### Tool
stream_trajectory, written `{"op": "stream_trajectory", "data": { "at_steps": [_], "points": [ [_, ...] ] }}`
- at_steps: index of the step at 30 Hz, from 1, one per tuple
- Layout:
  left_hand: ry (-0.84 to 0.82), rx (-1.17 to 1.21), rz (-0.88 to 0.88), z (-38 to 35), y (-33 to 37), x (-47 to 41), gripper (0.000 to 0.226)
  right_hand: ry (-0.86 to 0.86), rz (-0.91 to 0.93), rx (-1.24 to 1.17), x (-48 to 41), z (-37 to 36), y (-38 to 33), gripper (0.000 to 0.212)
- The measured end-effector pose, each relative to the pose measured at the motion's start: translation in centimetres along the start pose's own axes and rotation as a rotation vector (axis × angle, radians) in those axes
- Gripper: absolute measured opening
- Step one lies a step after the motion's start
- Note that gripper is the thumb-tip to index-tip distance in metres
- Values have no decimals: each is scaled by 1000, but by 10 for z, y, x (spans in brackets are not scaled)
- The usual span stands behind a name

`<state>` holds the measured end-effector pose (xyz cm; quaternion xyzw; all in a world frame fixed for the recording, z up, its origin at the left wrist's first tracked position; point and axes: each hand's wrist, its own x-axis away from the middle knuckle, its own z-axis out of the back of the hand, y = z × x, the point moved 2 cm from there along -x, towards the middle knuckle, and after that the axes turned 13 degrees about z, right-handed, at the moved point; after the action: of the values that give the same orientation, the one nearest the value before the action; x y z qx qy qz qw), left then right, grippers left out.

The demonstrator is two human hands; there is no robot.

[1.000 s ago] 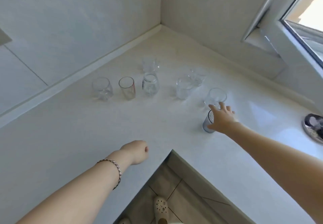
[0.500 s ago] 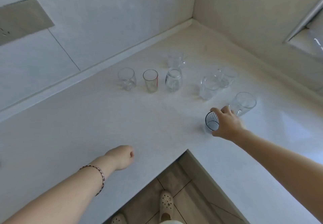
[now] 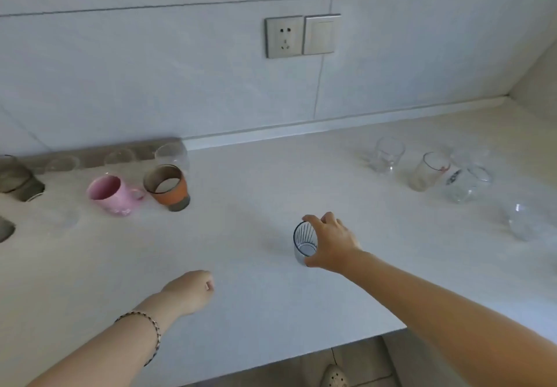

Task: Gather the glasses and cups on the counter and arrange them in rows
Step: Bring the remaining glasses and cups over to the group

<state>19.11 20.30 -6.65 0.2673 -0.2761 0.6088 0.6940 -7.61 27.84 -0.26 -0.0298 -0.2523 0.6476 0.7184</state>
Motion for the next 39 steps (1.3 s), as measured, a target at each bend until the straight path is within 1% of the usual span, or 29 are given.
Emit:
{"op": "stream_trajectory", "data": {
  "at_steps": [3, 5, 7, 8, 10, 13, 17, 20, 23, 28, 32, 36, 39],
  "points": [
    [35, 29, 48, 18, -94, -7, 12, -26, 78, 18, -38, -21, -95, 82],
    [51, 49, 84, 32, -157, -7, 13, -43, 114, 25, -60, -35, -158, 84],
    [47, 64, 123, 42, -217, -3, 22, -68, 147, 29, -78, -49, -218, 86],
    [37, 73, 147, 44, -245, 0, 22, -86, 163, 35, -85, -56, -246, 88],
    [32, 108, 190, 44, -298, 2, 14, -118, 194, 53, -98, -70, -300, 93],
    [35, 170, 243, 45, -364, 3, 11, -155, 257, 78, -119, -91, -371, 95],
    [10, 248, 324, 36, -426, 9, 15, -207, 359, 107, -144, -120, -449, 92],
    [-4, 286, 350, 28, -455, 10, 13, -225, 442, 109, -163, -144, -499, 90],
    [-19, 332, 363, 23, -472, 12, 12, -199, 503, 90, -184, -163, -543, 90],
    [-37, 374, 361, 21, -490, 3, 12, -144, 483, 19, -222, -189, -597, 86],
    [-38, 394, 357, 20, -500, -4, 11, -139, 406, -18, -244, -208, -614, 74],
    [-42, 393, 347, 21, -504, -8, 10, -104, 378, -57, -253, -217, -620, 82],
    [-45, 394, 346, 22, -505, -9, 11, -74, 383, -159, -252, -219, -620, 84]
  ]
}}
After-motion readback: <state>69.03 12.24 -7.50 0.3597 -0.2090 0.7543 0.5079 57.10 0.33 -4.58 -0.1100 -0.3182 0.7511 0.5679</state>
